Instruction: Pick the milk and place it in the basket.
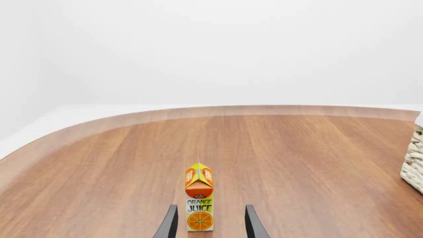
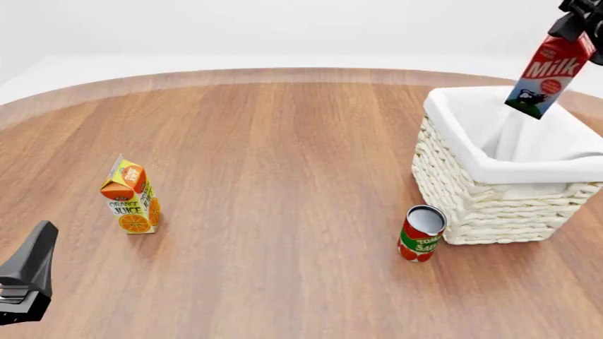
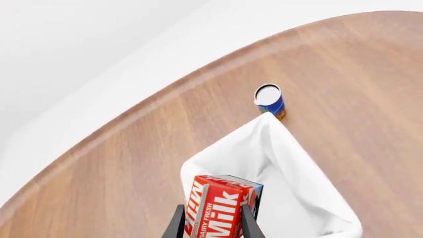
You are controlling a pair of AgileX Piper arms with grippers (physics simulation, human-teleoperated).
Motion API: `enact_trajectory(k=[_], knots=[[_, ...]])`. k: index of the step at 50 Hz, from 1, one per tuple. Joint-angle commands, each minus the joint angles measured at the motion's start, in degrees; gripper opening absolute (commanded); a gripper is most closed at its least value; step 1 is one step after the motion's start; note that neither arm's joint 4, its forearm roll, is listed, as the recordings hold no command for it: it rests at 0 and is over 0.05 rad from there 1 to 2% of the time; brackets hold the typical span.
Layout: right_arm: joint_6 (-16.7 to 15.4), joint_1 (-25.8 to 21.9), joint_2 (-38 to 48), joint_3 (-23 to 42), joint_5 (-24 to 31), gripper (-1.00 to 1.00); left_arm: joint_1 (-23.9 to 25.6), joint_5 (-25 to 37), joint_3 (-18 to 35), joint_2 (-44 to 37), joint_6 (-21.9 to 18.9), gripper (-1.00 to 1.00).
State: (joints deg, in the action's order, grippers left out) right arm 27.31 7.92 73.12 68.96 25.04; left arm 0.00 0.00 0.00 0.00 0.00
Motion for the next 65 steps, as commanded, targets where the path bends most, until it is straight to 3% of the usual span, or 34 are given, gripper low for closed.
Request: enact_trajectory(k=[1, 65], knots=[[0.3, 0.8, 1.2, 0.0, -2.2, -1.0, 0.0, 0.0, 0.0, 0.0, 0.0, 1.0], [-2.2, 1.2, 7.1, -3.1, -8.0, -1.0, 0.0, 0.0, 0.0, 0.0, 0.0, 1.0]])
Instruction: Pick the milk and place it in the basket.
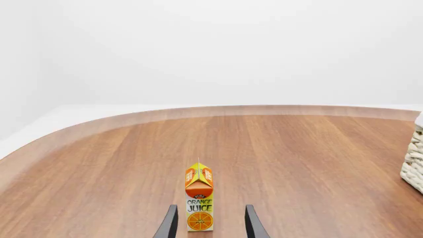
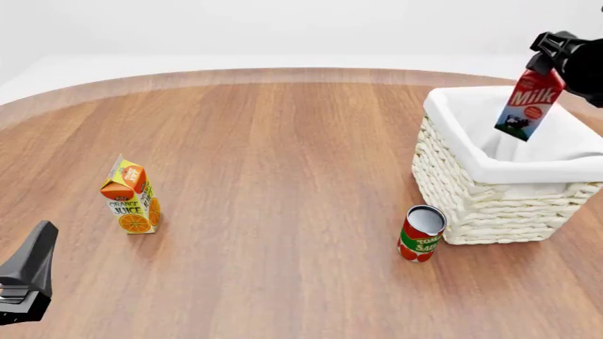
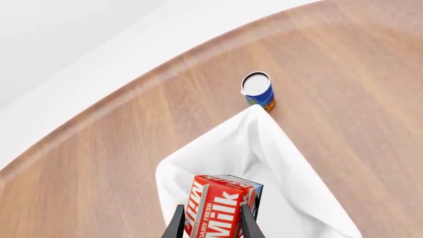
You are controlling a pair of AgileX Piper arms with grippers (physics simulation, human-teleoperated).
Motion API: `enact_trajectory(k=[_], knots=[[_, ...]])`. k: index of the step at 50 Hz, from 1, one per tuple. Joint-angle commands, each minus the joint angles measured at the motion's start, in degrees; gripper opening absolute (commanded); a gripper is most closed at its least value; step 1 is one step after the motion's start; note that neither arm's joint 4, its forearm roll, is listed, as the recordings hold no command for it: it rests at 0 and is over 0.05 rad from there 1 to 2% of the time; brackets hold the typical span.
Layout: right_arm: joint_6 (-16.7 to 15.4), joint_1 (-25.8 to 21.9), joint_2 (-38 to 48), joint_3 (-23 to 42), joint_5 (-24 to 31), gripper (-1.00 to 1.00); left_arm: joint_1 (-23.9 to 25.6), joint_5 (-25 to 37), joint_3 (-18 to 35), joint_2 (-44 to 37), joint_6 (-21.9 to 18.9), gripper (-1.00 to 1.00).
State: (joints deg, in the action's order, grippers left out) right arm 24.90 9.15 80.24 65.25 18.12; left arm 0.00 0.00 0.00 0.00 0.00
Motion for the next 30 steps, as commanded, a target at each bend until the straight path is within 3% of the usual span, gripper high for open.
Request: enact_trajectory(k=[1, 30], knots=[[0.3, -0.1, 0.0, 0.6, -1.1, -1.0, 0.0, 0.0, 0.0, 0.0, 0.0, 1.0], [-0.1, -0.6, 2.8, -0.6, -3.8, -1.0, 0.0, 0.0, 0.0, 0.0, 0.0, 1.0]])
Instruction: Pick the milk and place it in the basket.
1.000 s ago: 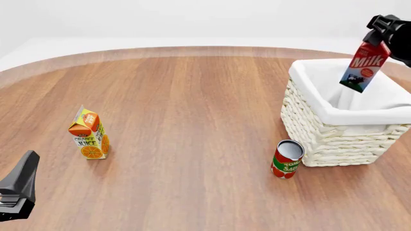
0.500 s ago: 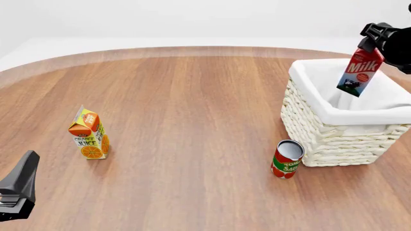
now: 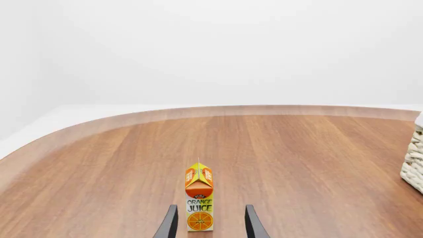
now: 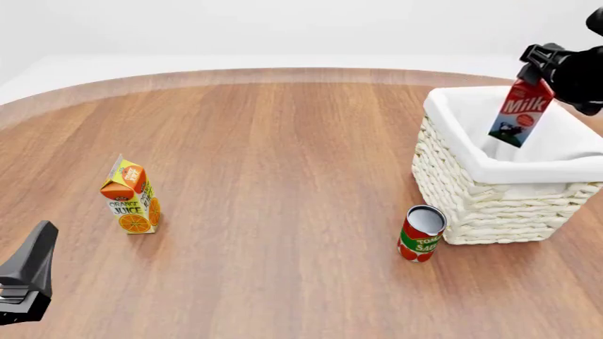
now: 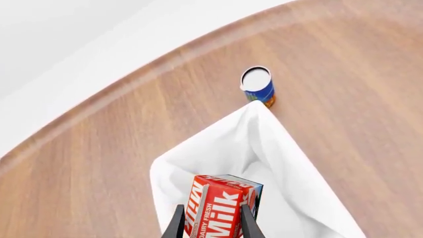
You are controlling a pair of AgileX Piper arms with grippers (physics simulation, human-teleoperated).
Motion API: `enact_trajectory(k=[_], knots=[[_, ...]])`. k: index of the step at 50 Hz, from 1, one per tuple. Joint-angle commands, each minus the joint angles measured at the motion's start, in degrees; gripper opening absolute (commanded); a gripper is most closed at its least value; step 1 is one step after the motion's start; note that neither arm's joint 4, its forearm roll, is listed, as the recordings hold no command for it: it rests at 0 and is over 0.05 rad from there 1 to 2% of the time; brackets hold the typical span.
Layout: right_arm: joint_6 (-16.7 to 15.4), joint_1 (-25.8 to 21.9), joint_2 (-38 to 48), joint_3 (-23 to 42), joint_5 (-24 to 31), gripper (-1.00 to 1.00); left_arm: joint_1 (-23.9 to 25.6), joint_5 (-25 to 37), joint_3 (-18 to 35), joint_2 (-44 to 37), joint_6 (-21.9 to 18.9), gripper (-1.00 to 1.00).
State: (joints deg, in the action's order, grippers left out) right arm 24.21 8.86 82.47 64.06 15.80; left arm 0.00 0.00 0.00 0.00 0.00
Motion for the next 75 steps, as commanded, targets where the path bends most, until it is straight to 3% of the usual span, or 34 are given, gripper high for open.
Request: enact_trajectory(k=[1, 75], knots=[[0.5, -0.3, 0.7, 0.5, -1.7, -1.0, 0.0, 0.0, 0.0, 0.0, 0.0, 1.0], [-1.4, 0.1, 7.5, -1.4, -8.0, -1.0, 0.0, 0.0, 0.0, 0.0, 0.0, 1.0]])
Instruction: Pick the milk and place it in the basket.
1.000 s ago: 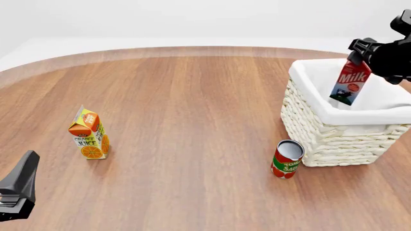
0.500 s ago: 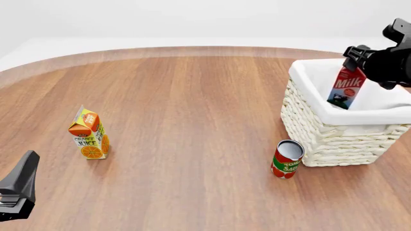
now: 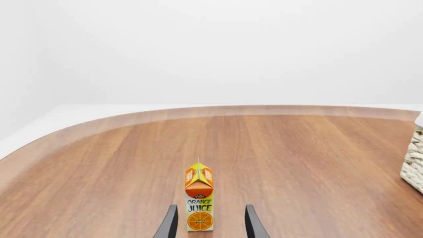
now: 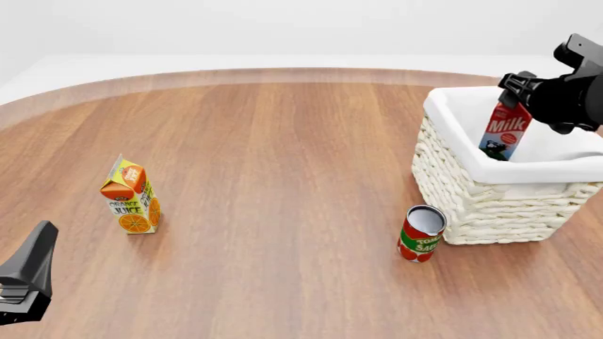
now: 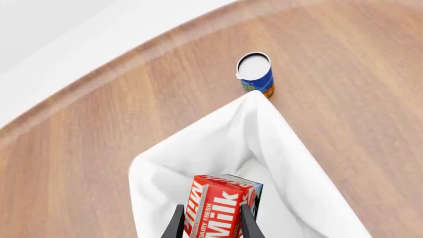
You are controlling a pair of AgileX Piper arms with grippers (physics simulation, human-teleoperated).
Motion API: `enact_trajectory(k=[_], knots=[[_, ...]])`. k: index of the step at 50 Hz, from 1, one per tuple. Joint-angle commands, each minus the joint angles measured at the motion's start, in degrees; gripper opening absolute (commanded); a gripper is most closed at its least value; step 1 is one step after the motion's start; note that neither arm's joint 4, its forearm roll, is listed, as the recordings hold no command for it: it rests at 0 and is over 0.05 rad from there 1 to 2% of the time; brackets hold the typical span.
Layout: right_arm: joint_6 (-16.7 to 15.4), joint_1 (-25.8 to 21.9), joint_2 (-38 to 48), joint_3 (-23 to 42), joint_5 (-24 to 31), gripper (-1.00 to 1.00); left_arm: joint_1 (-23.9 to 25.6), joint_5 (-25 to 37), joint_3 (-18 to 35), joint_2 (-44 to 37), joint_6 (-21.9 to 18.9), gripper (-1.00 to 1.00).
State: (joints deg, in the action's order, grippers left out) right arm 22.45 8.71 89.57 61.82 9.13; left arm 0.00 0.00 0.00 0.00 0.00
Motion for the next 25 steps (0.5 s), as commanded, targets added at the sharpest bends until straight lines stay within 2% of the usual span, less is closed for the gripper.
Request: enact_trajectory(k=[1, 25], knots=[[0.4, 0.2, 0.5, 0.8, -1.4, -1.0, 0.0, 0.0, 0.0, 0.0, 0.0, 1.0], [-0.6, 0.7, 3.5, 0.4, -3.9, -1.0, 0.0, 0.0, 0.0, 0.0, 0.0, 1.0]])
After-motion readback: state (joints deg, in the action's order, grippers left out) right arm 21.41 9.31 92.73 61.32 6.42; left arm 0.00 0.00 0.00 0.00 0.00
